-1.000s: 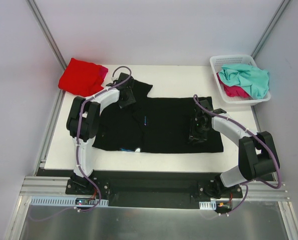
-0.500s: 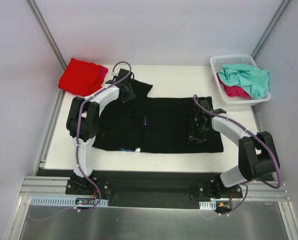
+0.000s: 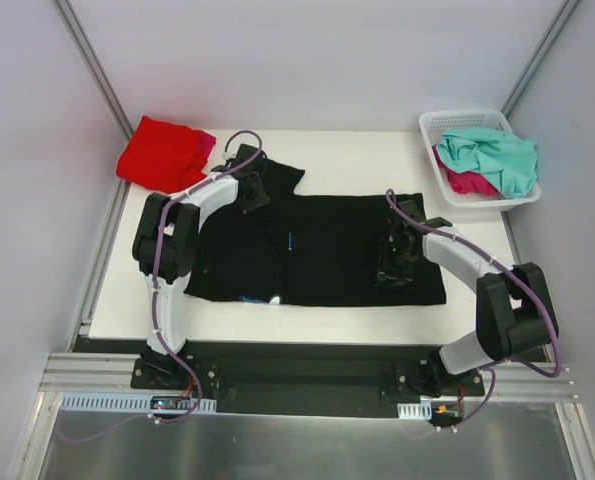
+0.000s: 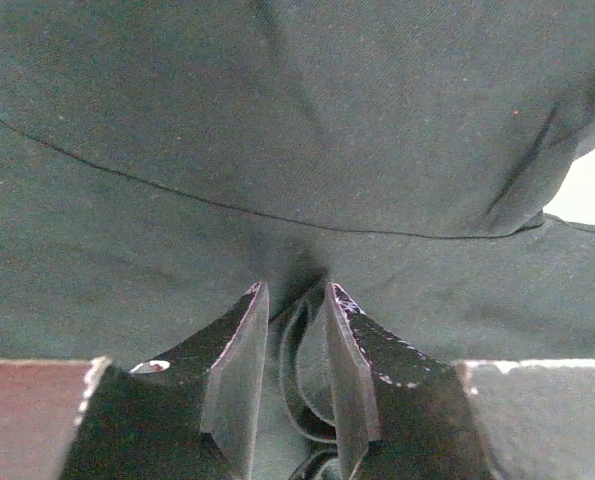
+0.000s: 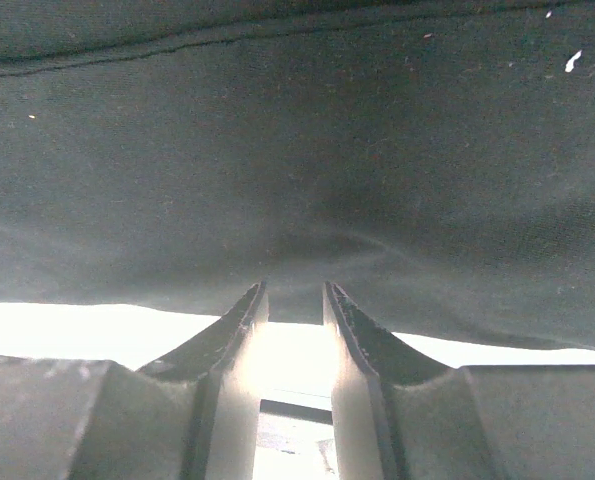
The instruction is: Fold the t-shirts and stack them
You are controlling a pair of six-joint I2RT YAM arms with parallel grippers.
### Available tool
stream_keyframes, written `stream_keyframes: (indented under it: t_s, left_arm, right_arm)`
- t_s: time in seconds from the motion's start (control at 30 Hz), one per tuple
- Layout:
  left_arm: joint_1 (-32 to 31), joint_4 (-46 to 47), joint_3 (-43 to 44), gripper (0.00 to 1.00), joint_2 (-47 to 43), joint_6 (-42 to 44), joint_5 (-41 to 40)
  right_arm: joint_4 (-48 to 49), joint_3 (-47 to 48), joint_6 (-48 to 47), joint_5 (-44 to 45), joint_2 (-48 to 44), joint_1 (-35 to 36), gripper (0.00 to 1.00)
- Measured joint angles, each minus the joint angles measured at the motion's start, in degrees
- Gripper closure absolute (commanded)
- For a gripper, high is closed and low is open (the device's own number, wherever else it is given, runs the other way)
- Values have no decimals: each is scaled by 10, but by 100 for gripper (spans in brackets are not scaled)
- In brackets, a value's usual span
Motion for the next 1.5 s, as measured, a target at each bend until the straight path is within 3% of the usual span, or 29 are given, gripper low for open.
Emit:
stream_keyframes:
  t_s: [0.17, 0.33, 0.53, 0.9, 1.23, 1.5]
  left_arm:
    - [0, 1, -11, 73, 0, -2, 0]
    - [-1, 1, -17, 80, 0, -7, 0]
    - [-1, 1, -17, 78, 0, -9, 0]
    - [-5, 18, -18, 100, 0, -12, -4]
    - [-8, 48, -48, 100, -9, -13, -8]
    - [-8, 20, -87, 100, -113, 2, -40]
  right_arm:
    - [0, 0, 0, 0, 0, 0, 68]
    - [0, 0, 0, 0, 0, 0, 68]
    - [0, -1, 0, -1, 0, 0, 68]
    - [2, -3, 0, -12, 0, 0, 68]
    - [2, -3, 0, -14, -1, 0, 68]
    - [2, -3, 0, -16, -6, 4, 68]
